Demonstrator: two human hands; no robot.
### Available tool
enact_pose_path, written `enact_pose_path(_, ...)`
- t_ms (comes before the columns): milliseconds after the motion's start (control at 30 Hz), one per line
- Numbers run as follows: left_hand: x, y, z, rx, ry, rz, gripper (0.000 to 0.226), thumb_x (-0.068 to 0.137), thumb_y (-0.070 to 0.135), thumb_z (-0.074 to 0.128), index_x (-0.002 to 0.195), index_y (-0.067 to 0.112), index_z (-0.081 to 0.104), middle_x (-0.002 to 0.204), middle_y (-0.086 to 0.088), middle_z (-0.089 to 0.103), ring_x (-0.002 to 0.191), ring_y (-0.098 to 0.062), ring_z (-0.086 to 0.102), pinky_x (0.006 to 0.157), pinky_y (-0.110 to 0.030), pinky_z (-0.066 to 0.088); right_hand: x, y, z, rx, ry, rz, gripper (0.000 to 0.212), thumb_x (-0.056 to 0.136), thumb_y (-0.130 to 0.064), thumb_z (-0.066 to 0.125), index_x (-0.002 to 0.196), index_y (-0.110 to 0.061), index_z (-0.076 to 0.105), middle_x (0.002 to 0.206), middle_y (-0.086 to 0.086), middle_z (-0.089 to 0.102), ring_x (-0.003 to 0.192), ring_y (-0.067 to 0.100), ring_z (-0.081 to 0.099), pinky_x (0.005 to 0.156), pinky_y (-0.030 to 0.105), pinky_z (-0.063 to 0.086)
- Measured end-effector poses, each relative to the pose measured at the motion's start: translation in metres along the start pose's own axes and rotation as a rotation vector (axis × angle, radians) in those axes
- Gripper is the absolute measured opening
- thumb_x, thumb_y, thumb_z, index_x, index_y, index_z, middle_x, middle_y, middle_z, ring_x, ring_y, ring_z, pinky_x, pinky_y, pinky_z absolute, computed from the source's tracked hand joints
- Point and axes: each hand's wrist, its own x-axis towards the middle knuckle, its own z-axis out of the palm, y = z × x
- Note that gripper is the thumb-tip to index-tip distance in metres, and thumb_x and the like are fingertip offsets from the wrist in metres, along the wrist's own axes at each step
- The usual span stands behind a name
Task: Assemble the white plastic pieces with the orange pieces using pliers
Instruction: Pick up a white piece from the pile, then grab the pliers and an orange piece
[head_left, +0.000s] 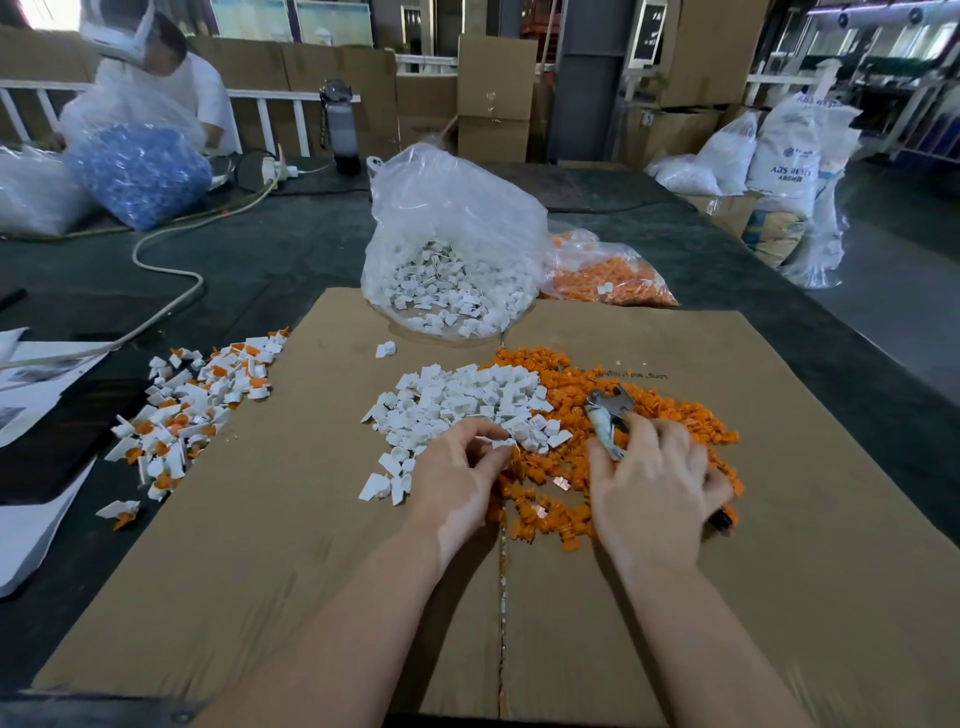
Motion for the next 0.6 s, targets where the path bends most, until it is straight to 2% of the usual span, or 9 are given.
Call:
enact_pose_path(100,0.001,0.002,0.002,0.036,0.015,0.009,0.008,0.089,0.017,0.061,0.091,0.025,0.061,0.076,-0.007,0.062,0.071,-0.016,0.057,0.053,-0.012,0.037,0.013,0.009,-0.010,-0.290,-0.307,0.119,0.052,0.086,-0.054,0.048,0.116,-0.012,0.053,0.126,0.010,0.047,0.116,0.029,0.042,0.100,0.048,0.025)
enact_pose_path(167,0.003,0.003,0.004,0.044,0.022,0.008,0.008,0.089,0.017,0.061,0.089,0.026,0.061,0.080,-0.010,0.065,0.074,-0.020,0.060,0.055,-0.012,0.039,0.019,0.012,-0.011,-0.320,-0.452,0.126,0.056,0.083,-0.055,0.049,0.122,-0.014,0.048,0.134,0.007,0.039,0.123,0.028,0.036,0.104,0.051,0.024)
enact_pose_path(300,0.004,0.005,0.005,0.067,0.029,0.006,0.009,0.089,0.017,0.061,0.087,0.025,0.059,0.071,-0.002,0.060,0.066,-0.014,0.054,0.051,-0.010,0.036,0.025,0.007,-0.011,-0.306,-0.501,0.127,0.051,0.083,-0.047,0.053,0.120,-0.013,0.048,0.131,0.008,0.037,0.120,0.027,0.036,0.099,0.049,0.028)
enact_pose_path(500,0.007,0.012,0.004,0.039,0.034,-0.007,0.006,0.089,0.018,0.061,0.091,0.023,0.059,0.079,-0.007,0.065,0.078,-0.017,0.062,0.063,-0.019,0.041,0.036,0.002,-0.018,-0.280,-0.477,0.160,0.049,0.089,-0.047,0.044,0.119,-0.008,0.045,0.130,0.016,0.040,0.119,0.032,0.036,0.095,0.047,0.033)
enact_pose_path(600,0.011,0.019,0.004,-0.028,0.037,-0.028,0.007,0.089,0.016,0.061,0.090,0.022,0.059,0.066,0.001,0.057,0.062,-0.010,0.055,0.058,-0.021,0.041,0.043,0.002,-0.024,-0.190,-0.513,0.131,0.043,0.091,-0.043,0.044,0.112,-0.005,0.048,0.124,0.018,0.046,0.115,0.034,0.040,0.092,0.045,0.036)
